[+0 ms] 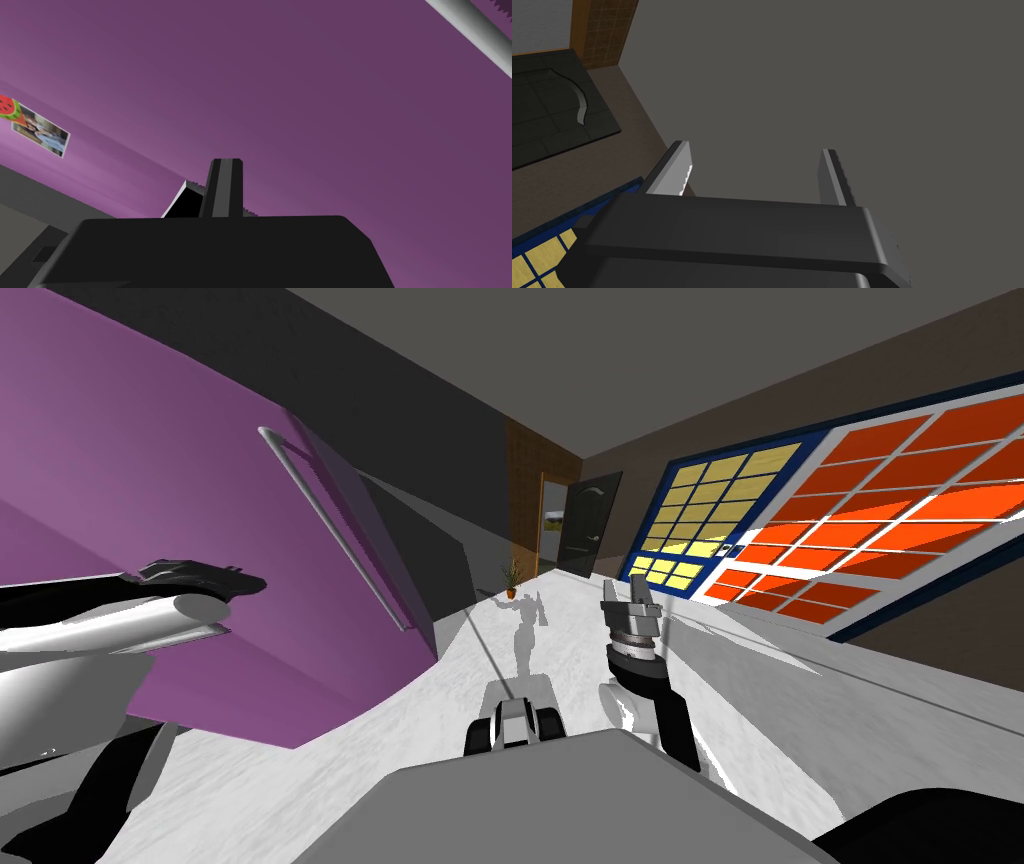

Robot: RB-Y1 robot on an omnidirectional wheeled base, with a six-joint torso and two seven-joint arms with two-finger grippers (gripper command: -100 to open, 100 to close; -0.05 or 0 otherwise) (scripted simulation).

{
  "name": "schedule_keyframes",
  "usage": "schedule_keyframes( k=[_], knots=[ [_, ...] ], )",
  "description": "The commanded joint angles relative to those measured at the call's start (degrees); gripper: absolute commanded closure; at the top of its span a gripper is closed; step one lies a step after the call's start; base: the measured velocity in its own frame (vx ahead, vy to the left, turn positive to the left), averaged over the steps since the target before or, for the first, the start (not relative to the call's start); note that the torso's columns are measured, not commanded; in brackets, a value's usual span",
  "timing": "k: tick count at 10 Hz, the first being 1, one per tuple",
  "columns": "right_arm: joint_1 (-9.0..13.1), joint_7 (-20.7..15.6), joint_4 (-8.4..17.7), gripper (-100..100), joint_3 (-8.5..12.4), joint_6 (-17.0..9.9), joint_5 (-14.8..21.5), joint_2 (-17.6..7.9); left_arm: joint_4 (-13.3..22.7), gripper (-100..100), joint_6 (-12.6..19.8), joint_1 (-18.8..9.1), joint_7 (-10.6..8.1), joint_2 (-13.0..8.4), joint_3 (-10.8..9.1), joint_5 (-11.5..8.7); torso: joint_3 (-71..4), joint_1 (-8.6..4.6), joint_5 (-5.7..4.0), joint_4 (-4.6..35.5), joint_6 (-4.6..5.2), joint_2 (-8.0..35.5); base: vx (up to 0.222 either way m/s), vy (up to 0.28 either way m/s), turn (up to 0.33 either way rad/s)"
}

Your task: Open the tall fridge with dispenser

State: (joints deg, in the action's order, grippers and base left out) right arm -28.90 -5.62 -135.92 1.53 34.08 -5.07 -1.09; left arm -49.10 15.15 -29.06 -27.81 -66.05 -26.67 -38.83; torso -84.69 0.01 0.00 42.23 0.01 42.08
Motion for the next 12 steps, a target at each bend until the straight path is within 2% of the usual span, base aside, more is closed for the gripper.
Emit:
schedule_keyframes(
  k=[1, 2, 3, 4, 5, 6, 7, 8, 10, 11, 12],
  knots=[
    [-0.01, 0.0, 0.0, 0, 0.0, 0.0, 0.0, 0.0, -0.97, 100, -0.57, 2.98, -0.01, -2.46, 2.87, -4.15, -0.05, -0.03, -0.01, -0.03, 0.01, -0.06, -0.102, 0.013, 0.017],
    [0.01, 0.0, 0.0, 0, 0.0, 0.0, 0.0, 0.0, -0.97, 100, -0.57, 3.21, -0.01, -2.46, 4.77, -6.06, 0.18, 0.01, 0.0, 0.08, -0.03, 0.35, -0.136, 0.016, 0.011],
    [0.01, 0.0, 0.0, 0, 0.0, 0.0, 0.0, 0.0, -0.97, 100, -0.57, 3.21, -0.01, -2.46, 4.88, -8.44, 0.32, 0.01, 0.01, 0.15, -0.02, 0.49, -0.065, 0.003, 0.0],
    [0.01, 0.0, 0.0, 0, 0.0, 0.0, 0.0, 0.0, -0.97, 100, -0.57, 3.21, -0.01, -2.46, 4.88, -9.74, 0.17, -0.05, -0.02, 0.09, -0.01, 0.24, -0.011, -0.005, 0.001],
    [0.0, 0.0, 0.0, 0, 0.0, 0.0, 0.0, 0.0, -0.97, 100, -0.57, 3.21, -0.01, -2.46, 4.88, -10.11, 0.0, -0.08, -0.03, 0.0, 0.0, -0.01, 0.01, -0.004, 0.002],
    [-0.01, 0.0, 0.0, 0, 0.0, 0.0, 0.0, 0.0, -1.82, 100, -1.15, 6.24, 0.0, -4.91, 7.42, -12.21, -0.06, -0.05, -0.02, -0.03, 0.01, -0.07, -0.094, 0.002, 0.016],
    [0.0, 0.0, 0.0, 0, 0.0, 0.0, 0.0, 0.0, -1.82, 100, -1.15, 6.27, 0.0, -4.91, 8.92, -13.66, 0.18, 0.01, 0.0, 0.08, -0.03, 0.33, -0.138, 0.01, 0.013],
    [0.01, 0.0, 0.0, 0, 0.0, 0.0, 0.0, 0.0, -1.82, 100, -1.15, 6.27, 0.0, -4.91, 9.66, -15.41, 0.32, 0.04, 0.02, 0.15, -0.02, 0.5, -0.068, 0.009, -0.001],
    [0.0, 0.0, 0.0, 0, 0.0, 0.0, 0.0, 0.0, -1.82, 100, -1.15, 6.27, 0.0, -4.91, 9.66, -18.03, 0.0, -0.03, -0.01, 0.0, 0.0, 0.0, -0.001, 0.003, 0.0],
    [-0.01, 0.0, 0.0, 0, 0.0, 0.0, 0.0, 0.0, -2.67, 100, -1.74, 9.06, 0.01, -7.36, 12.55, -19.99, -0.06, -0.04, -0.01, -0.03, 0.01, -0.07, -0.091, 0.015, 0.018],
    [0.0, 0.0, 0.0, 0, 0.0, 0.0, 0.0, 0.0, -2.67, 100, -1.74, 9.33, 0.01, -7.36, 14.09, -21.58, 0.17, 0.02, 0.0, 0.07, -0.02, 0.32, -0.128, 0.02, 0.011]
  ],
)
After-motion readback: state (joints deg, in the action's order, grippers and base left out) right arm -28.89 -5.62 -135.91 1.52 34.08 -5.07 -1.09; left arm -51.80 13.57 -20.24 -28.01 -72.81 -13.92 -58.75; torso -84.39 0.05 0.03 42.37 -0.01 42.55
